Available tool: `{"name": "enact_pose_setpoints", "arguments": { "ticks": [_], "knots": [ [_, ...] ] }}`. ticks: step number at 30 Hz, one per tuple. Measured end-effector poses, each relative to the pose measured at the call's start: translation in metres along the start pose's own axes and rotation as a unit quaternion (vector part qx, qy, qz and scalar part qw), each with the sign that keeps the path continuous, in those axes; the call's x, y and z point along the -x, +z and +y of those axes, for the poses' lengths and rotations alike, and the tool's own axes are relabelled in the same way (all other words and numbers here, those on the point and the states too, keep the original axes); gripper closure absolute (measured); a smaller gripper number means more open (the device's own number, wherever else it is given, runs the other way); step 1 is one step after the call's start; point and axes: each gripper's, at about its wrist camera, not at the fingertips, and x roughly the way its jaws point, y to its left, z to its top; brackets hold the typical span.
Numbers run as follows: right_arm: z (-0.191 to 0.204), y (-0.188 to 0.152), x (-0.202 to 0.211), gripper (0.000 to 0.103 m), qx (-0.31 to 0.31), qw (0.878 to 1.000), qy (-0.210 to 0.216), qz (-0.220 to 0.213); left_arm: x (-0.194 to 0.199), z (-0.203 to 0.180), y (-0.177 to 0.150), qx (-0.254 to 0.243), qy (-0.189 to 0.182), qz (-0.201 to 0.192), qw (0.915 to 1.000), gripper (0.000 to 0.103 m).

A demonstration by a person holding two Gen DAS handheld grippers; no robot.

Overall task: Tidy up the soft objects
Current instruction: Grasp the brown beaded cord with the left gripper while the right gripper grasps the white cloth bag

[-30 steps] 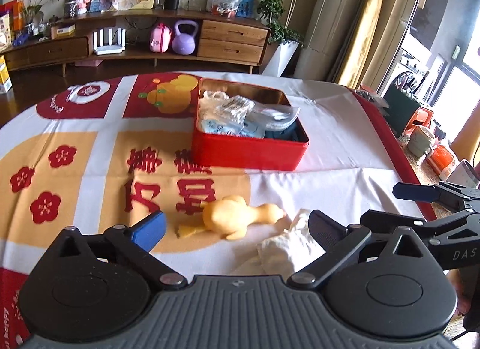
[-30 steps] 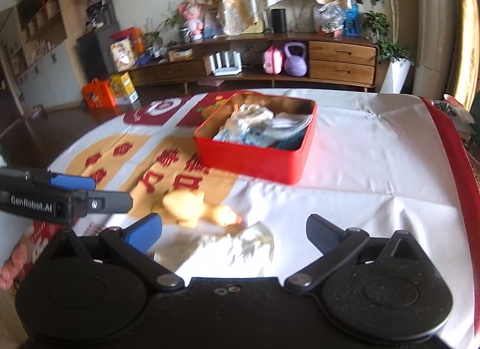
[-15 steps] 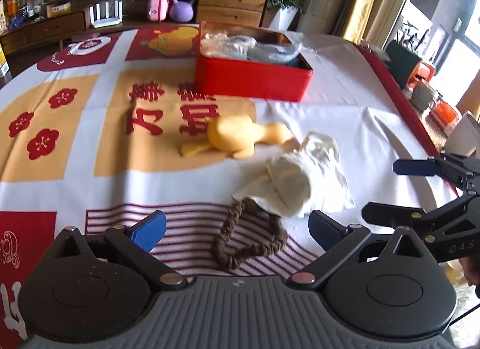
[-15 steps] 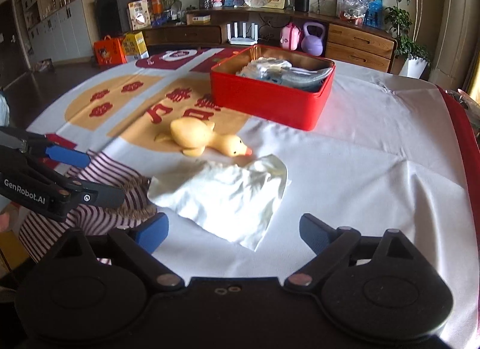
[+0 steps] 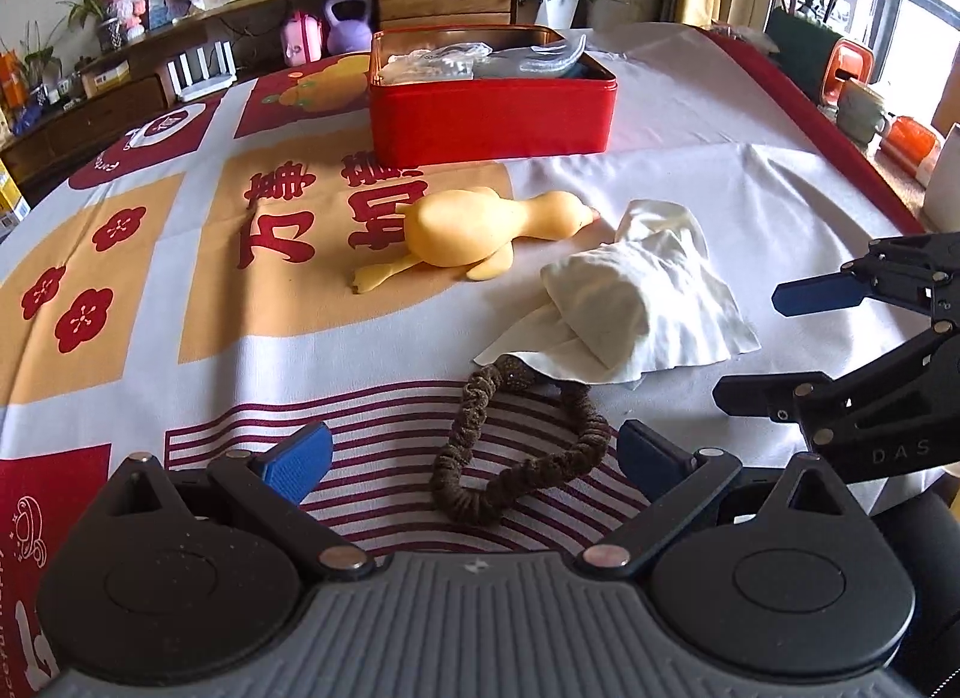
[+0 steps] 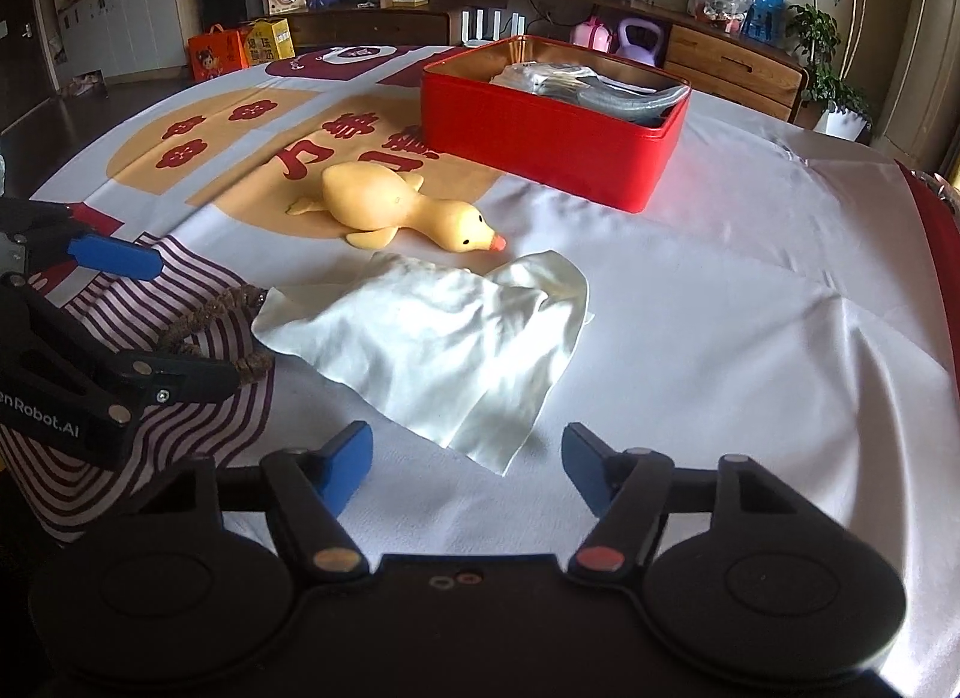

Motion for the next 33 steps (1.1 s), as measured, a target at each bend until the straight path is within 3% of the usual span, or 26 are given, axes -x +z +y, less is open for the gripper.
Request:
{"name": "enact_pose_setpoints", "arguments": {
  "ticks": [9, 13, 15, 18, 21, 29, 33],
  "knots": [
    [-0.003, 0.005, -0.007, 0.049, -0.01, 1.0, 0.003, -0.003, -0.01, -0.003, -0.002, -0.014, 0.018, -0.011, 0.9997, 0.002],
    [-0.004, 0.004, -0.005, 0.056, -0.014, 1.0, -0.001, -0.008, -0.012, -0.002, -0.002, -0.011, 0.015, -0.011, 0.9998, 0.01],
    [-0.006, 0.004, -0.004, 0.072, -0.02, 1.0, -0.002, -0.01, -0.012, -0.001, -0.003, -0.009, 0.012, -0.013, 0.9998, 0.013],
    [-0.01, 0.005, -0.003, 0.09, -0.031, 0.999, -0.003, -0.011, -0.011, -0.001, -0.003, -0.007, 0.01, -0.015, 0.9998, 0.02],
    [-0.013, 0.005, -0.003, 0.101, -0.037, 0.999, -0.007, -0.011, -0.01, 0.0, -0.002, -0.002, 0.001, -0.016, 0.9999, 0.036],
    [-0.019, 0.008, 0.013, 0.101, -0.065, 0.997, -0.013, -0.05, -0.007, 0.004, 0.0, 0.009, 0.001, -0.016, 0.9998, 0.07],
    [-0.02, 0.016, 0.028, 0.102, -0.069, 0.995, -0.009, -0.077, -0.007, 0.011, 0.001, 0.028, 0.002, -0.014, 0.9995, 0.081]
  ]
}}
